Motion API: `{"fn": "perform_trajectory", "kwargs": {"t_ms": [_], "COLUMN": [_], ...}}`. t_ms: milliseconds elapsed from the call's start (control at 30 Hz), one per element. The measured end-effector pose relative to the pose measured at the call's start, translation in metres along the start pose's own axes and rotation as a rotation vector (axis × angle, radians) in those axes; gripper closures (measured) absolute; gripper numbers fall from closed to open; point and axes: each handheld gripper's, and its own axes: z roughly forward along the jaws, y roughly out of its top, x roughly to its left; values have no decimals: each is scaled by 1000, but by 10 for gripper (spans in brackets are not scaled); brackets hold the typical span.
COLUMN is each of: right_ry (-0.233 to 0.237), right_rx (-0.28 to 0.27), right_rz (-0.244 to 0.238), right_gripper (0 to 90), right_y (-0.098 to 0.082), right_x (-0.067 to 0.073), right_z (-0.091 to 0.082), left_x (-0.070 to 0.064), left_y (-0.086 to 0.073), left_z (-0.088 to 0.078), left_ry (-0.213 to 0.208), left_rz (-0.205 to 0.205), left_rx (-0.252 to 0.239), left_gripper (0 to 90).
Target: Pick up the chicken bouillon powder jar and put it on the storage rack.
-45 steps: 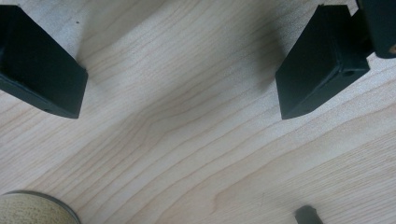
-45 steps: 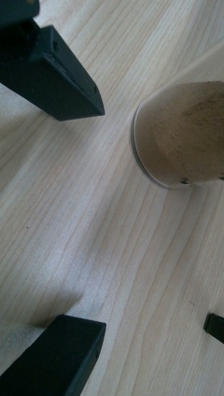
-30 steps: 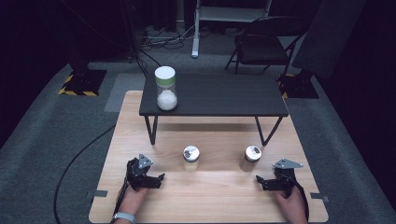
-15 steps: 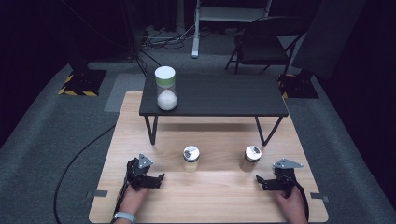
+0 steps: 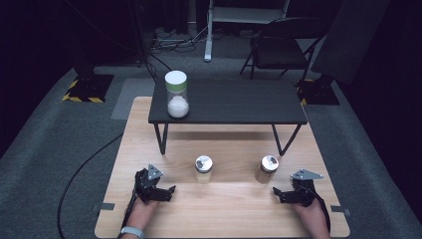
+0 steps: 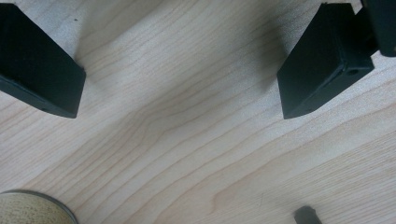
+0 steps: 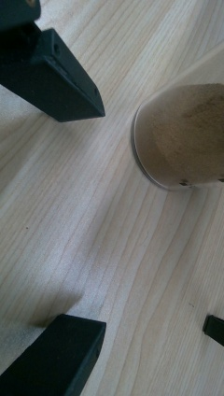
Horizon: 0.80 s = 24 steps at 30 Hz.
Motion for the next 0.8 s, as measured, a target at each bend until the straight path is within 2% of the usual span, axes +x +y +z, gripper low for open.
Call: {"fn": "perform_trajectory", "kwargs": {"t_ms": [467, 700, 800], "right_ry": [-23, -21, -18], "right_rx": [1, -79, -98], "right_rz": [16, 8, 9], "right_gripper": [8, 10, 11], "right_y": [1, -4, -3], "right_x": [4, 4, 5], "right_z": [0, -13, -20], "left_x": [0, 0, 0], "left_y": [0, 0, 0], "left_z": [0, 0, 0], "left_ry": [0, 0, 0], "left_rz": [0, 0, -1], "left_rx": [0, 0, 1], "left_gripper": [9, 9, 9]}}
